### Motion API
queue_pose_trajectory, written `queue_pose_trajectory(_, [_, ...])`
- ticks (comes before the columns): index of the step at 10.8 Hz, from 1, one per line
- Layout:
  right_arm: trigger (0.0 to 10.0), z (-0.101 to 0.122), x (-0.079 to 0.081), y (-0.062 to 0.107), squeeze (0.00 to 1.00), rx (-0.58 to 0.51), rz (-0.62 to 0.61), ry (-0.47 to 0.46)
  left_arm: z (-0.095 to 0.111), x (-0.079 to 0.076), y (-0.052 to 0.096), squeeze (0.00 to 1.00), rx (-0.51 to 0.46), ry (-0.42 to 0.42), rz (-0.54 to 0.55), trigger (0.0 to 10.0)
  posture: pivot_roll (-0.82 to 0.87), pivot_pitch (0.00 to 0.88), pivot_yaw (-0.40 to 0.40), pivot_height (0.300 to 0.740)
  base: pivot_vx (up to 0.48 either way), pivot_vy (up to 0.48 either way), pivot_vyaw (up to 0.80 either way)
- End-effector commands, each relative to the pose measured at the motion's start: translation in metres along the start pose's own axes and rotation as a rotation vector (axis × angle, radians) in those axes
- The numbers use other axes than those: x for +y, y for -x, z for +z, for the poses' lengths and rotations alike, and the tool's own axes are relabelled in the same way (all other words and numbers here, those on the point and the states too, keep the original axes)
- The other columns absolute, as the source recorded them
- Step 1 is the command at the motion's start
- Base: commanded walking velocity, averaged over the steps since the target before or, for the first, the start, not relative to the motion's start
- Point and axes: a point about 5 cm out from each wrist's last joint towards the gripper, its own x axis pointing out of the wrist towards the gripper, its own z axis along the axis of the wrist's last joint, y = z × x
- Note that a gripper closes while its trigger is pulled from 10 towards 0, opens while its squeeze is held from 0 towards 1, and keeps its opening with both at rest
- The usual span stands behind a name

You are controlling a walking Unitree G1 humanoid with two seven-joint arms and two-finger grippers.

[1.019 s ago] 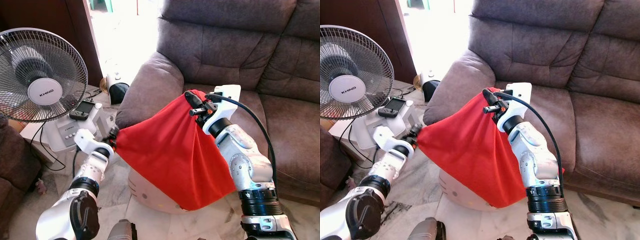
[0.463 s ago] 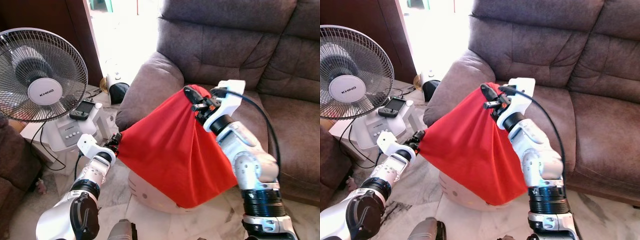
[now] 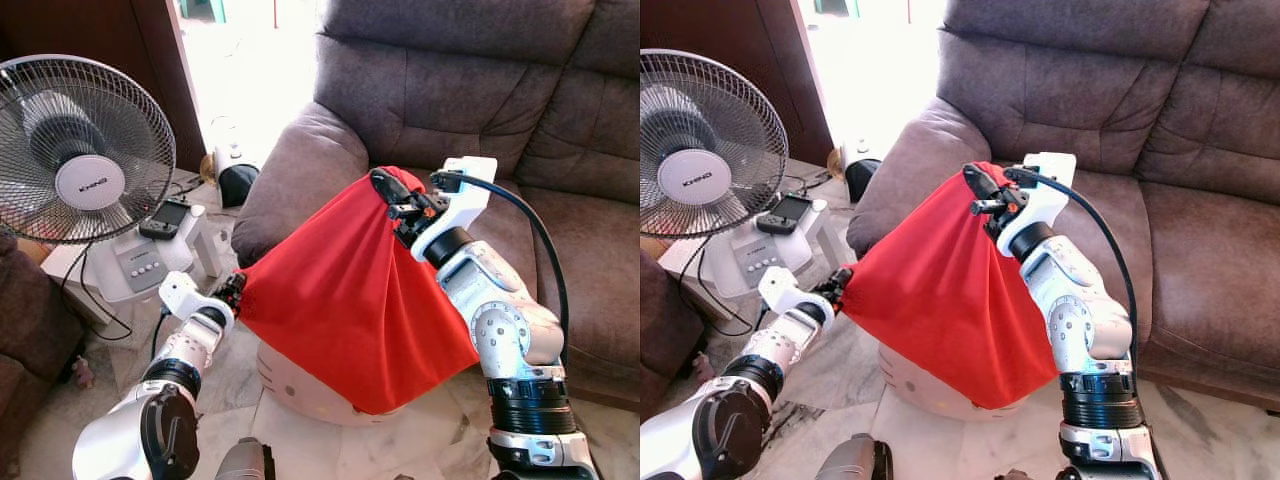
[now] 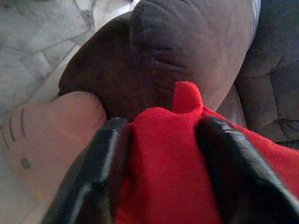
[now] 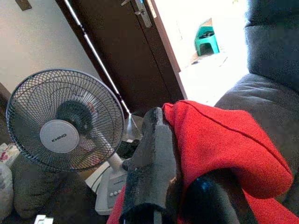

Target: Move the pillow to the sofa from floor

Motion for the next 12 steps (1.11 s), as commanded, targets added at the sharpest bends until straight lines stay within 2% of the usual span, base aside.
queue_pose_trajectory(1, [10.0,0.040,0.021,-0.001,0.00,-0.173,0.095,0.056,-0.010,0.010,0.002,0.00,0.048,-0.010,0.044,0.0,0.04,0.101,-0.025,0.693,0.000,0.000,0.00])
queue_pose_trajectory(8, [10.0,0.031,0.015,-0.002,0.00,-0.146,0.064,0.053,-0.010,0.012,0.004,0.00,0.059,-0.023,0.026,0.0,0.05,0.098,-0.023,0.693,0.000,0.000,0.00])
queue_pose_trajectory(12, [10.0,0.025,0.009,-0.002,0.00,-0.134,0.035,0.043,-0.003,0.017,0.006,0.00,0.024,-0.023,0.025,0.0,0.06,0.090,-0.026,0.693,0.000,0.000,0.00])
